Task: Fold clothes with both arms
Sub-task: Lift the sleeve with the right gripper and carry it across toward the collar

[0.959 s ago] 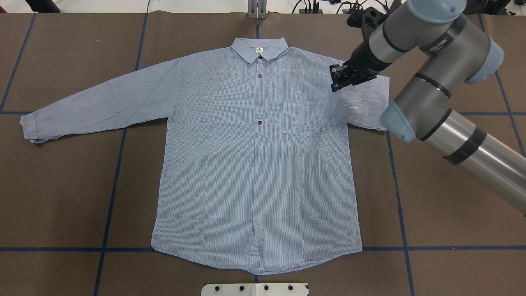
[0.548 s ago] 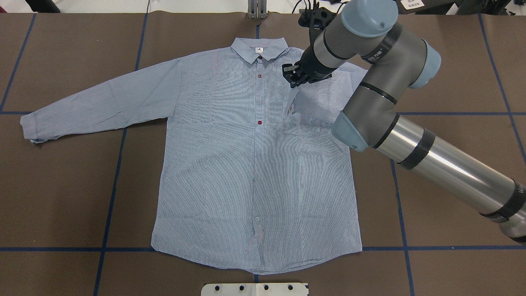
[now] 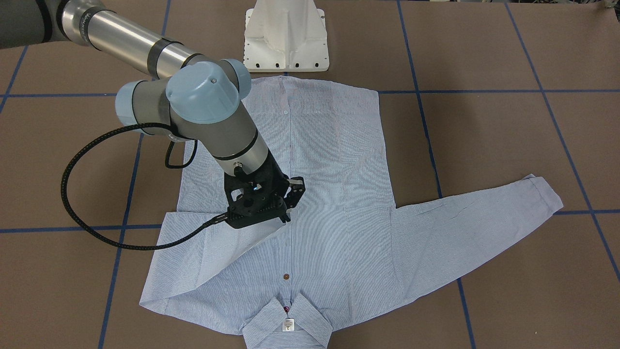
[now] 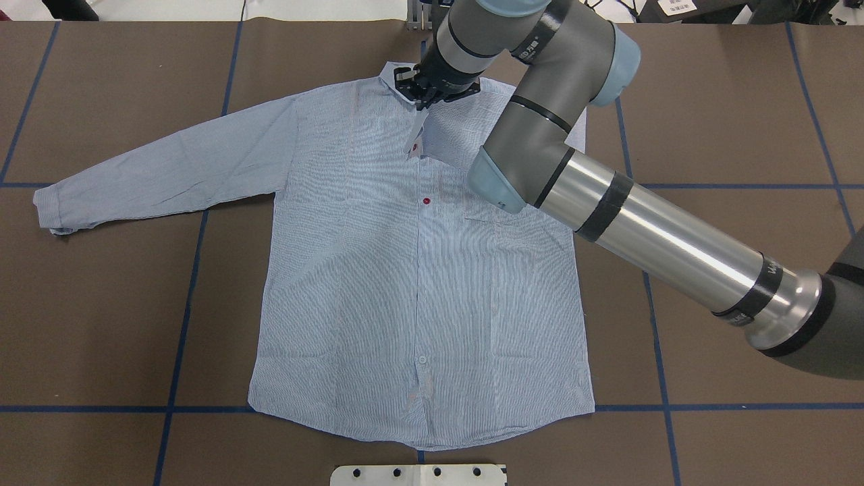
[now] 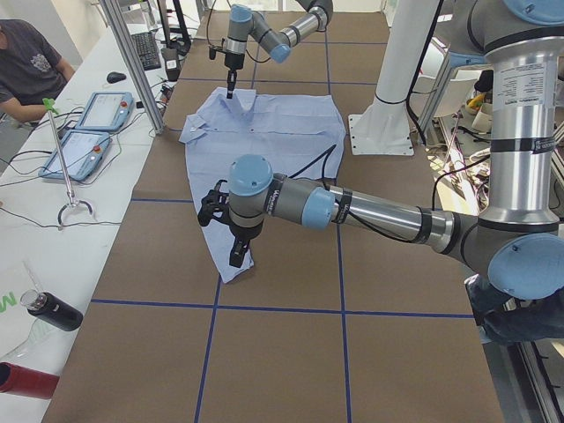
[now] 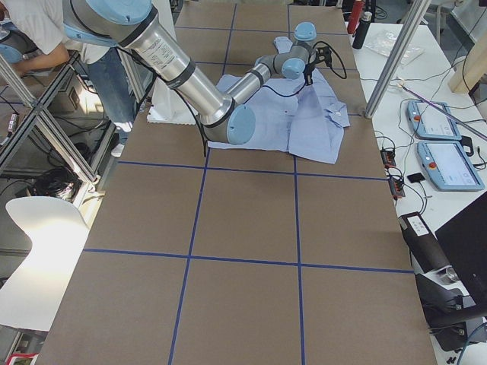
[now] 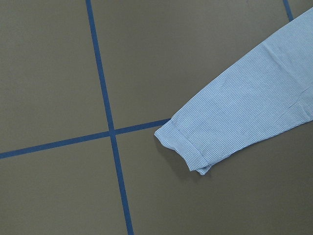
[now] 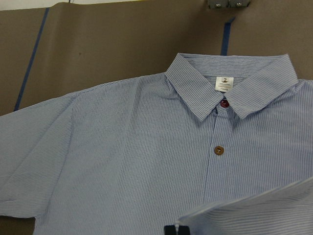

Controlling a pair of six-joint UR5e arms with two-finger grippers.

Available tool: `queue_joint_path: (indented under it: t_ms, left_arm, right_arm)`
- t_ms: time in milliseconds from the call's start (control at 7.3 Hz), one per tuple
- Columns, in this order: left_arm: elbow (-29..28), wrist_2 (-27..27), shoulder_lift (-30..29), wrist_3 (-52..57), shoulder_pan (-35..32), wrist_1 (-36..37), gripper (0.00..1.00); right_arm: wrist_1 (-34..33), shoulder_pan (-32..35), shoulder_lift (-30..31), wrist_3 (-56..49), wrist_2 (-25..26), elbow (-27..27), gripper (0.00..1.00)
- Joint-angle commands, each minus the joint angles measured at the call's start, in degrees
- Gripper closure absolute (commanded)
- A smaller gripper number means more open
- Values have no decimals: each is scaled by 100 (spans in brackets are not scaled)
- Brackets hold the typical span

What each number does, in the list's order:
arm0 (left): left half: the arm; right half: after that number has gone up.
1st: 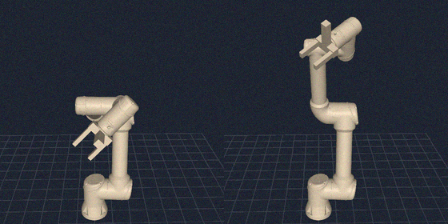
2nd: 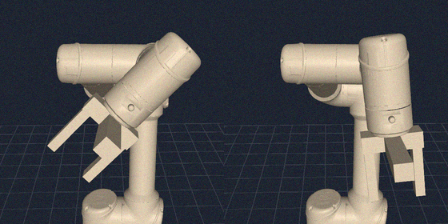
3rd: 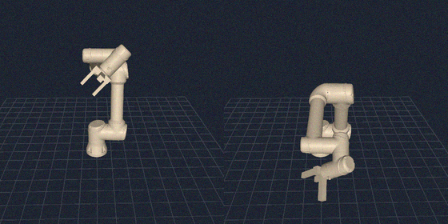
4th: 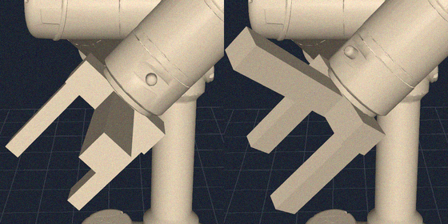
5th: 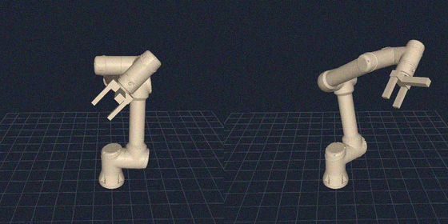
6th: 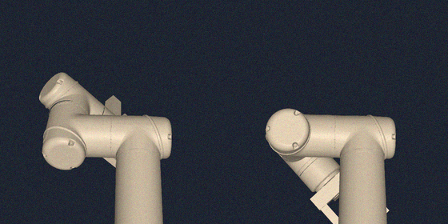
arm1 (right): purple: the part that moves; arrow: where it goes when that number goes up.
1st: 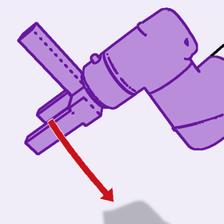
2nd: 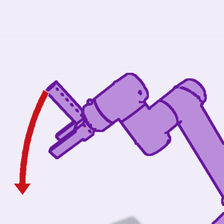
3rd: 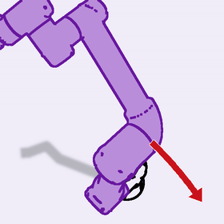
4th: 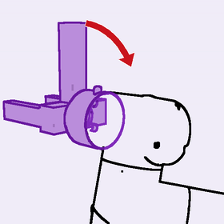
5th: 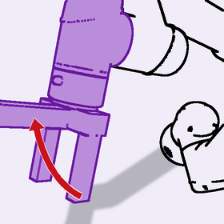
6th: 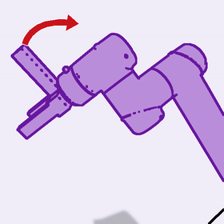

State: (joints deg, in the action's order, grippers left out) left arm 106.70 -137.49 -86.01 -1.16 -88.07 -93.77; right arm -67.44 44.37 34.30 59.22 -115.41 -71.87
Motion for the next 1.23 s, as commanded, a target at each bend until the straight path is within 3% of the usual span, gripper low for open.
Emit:
queue_joint_path:
  t_ms: [0,685,1096]
  left_arm:
    - [0,11,5,2,-9,-1,0]
    - [-18,20,5,2,-9,-1,0]
    - [-62,20,14,2,-9,-1,0]
  right_arm:
    - [481,-165,-344,-7,184,592,100]
    - [731,-517,-985,-16,536,1498,100]
    - [1074,-692,-1021,-16,546,1544,100]
